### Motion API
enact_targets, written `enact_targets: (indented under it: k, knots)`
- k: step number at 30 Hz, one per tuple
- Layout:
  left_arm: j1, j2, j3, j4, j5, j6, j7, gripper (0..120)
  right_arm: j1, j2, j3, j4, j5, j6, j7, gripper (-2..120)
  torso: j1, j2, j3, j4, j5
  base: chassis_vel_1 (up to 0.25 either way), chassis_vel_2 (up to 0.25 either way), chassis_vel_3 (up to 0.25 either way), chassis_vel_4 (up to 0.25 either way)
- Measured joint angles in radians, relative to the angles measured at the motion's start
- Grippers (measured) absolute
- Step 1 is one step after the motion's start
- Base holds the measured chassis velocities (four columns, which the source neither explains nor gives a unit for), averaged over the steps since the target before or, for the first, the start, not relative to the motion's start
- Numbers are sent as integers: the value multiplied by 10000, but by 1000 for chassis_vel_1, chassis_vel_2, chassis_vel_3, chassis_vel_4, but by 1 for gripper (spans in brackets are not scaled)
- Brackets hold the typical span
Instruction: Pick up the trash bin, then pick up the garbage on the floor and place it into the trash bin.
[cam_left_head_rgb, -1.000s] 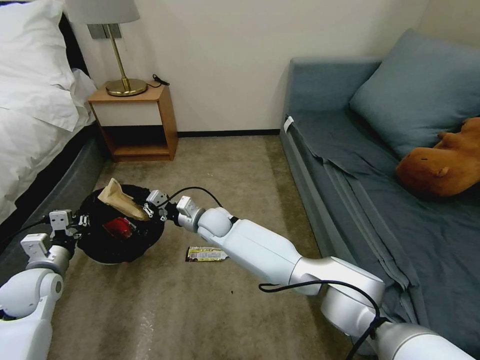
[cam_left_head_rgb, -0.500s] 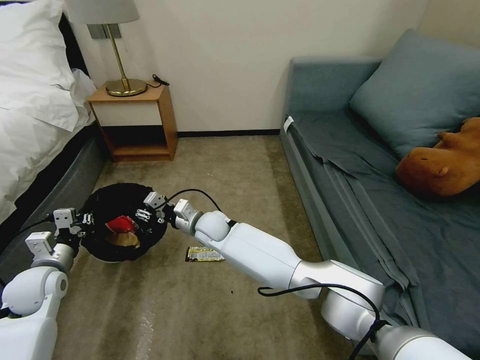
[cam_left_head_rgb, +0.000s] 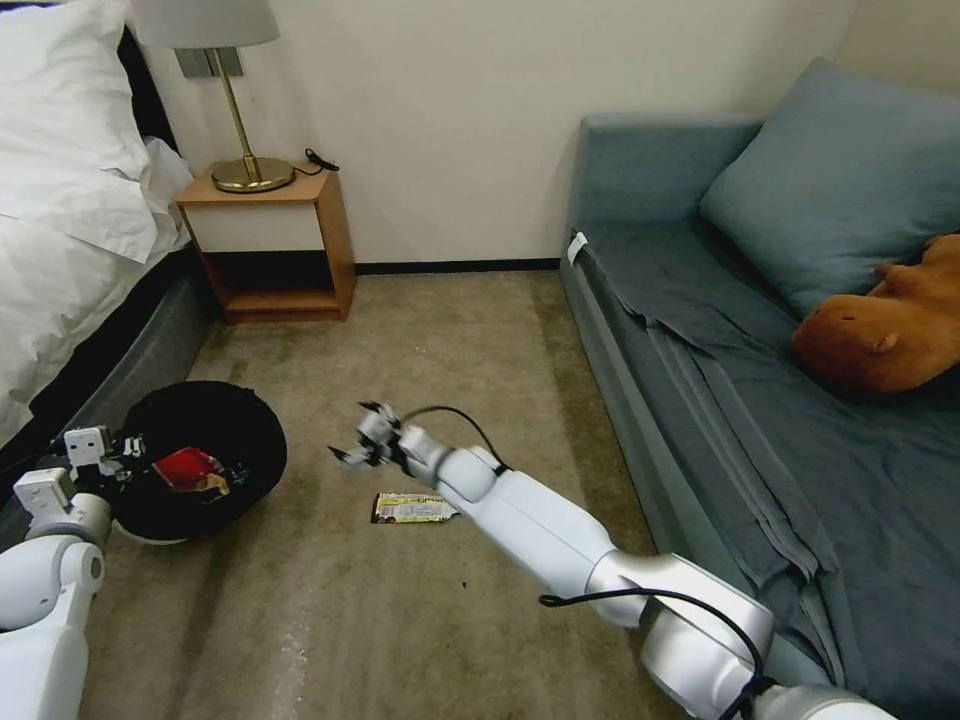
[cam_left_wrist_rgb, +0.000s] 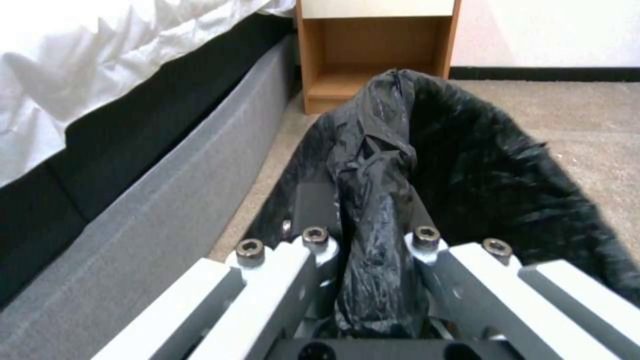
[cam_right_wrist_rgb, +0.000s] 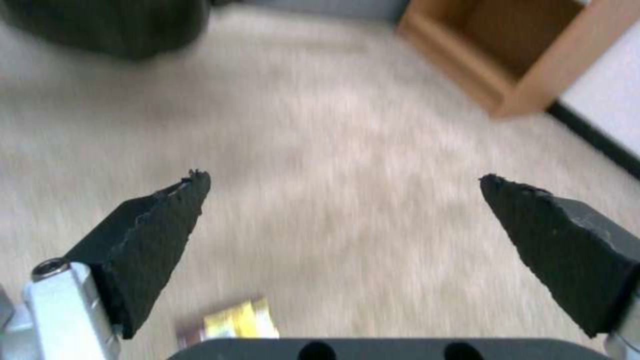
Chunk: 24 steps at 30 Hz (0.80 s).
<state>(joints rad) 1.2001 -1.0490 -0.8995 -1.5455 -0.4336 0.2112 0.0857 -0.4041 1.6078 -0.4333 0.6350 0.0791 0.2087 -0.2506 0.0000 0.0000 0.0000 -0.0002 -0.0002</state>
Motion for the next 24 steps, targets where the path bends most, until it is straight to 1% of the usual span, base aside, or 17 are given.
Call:
enact_targets:
  k: [2, 5, 9, 11, 16, 24]
  knots:
    - [5, 0, 0, -5, 8, 0, 0, 6, -43, 1, 89, -159, -194, 31, -20, 100, 0, 1, 0, 0, 1, 0, 0, 0, 0]
    - [21, 44, 8, -50, 16, 0, 2, 6, -192, 2, 356, -721, -889, 119, -127, 100, 0, 0, 0, 0, 1, 0, 0, 0, 0]
    - [38, 84, 8, -91, 1, 0, 0, 6, -233, 4, 450, -896, -1074, 128, -144, 100, 0, 0, 0, 2, 4, 0, 0, 0, 0]
    - [57, 157, 15, -194, -48, 0, -6, 6, -263, 4, 734, -1402, -1572, 191, -153, 100, 0, 0, -1, 4, 4, 0, 0, 0, 0]
    - [59, 174, 68, -359, -88, -1, -4, 6, -268, 3, 888, -1804, -1881, 128, -146, 100, 0, 0, 0, -1, 4, 0, 0, 0, 0]
    - [41, 127, 215, -530, -99, 17, -1, 6, -327, 4, 920, -2021, -1996, -110, -258, 100, 0, 0, 0, 1, 4, 0, 0, 0, 0]
